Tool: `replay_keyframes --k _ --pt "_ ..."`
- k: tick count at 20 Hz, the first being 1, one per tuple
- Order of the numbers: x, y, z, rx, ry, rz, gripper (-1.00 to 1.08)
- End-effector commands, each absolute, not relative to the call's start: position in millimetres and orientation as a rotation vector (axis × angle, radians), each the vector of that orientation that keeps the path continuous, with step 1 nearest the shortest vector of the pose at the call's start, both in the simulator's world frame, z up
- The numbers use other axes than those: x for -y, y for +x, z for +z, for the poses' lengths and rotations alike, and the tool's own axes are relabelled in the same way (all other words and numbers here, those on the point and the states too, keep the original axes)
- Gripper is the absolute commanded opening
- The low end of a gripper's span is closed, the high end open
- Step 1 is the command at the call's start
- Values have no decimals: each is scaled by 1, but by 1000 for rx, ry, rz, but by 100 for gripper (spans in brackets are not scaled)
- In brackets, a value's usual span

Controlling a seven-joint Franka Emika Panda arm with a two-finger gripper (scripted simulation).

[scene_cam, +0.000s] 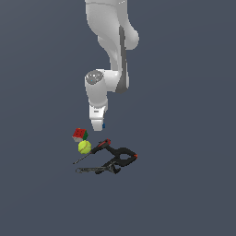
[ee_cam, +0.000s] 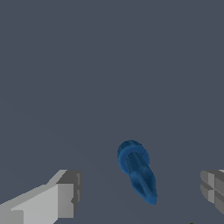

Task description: Pick up a designated object from a clutter of objects.

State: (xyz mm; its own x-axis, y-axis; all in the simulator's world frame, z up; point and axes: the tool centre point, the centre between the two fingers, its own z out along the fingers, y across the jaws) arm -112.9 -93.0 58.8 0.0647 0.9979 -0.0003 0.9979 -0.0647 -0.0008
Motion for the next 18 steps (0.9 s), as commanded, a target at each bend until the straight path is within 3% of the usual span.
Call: replay_keyframes --k 1,6,7,18 --pt "93 -113 51 2149 -2291 0 100" --pt "93 -113 45 2150 -2291 0 100" --pt "93 -113 45 2150 -2291 0 -100" --pt "93 -113 46 2150 -2291 0 -100"
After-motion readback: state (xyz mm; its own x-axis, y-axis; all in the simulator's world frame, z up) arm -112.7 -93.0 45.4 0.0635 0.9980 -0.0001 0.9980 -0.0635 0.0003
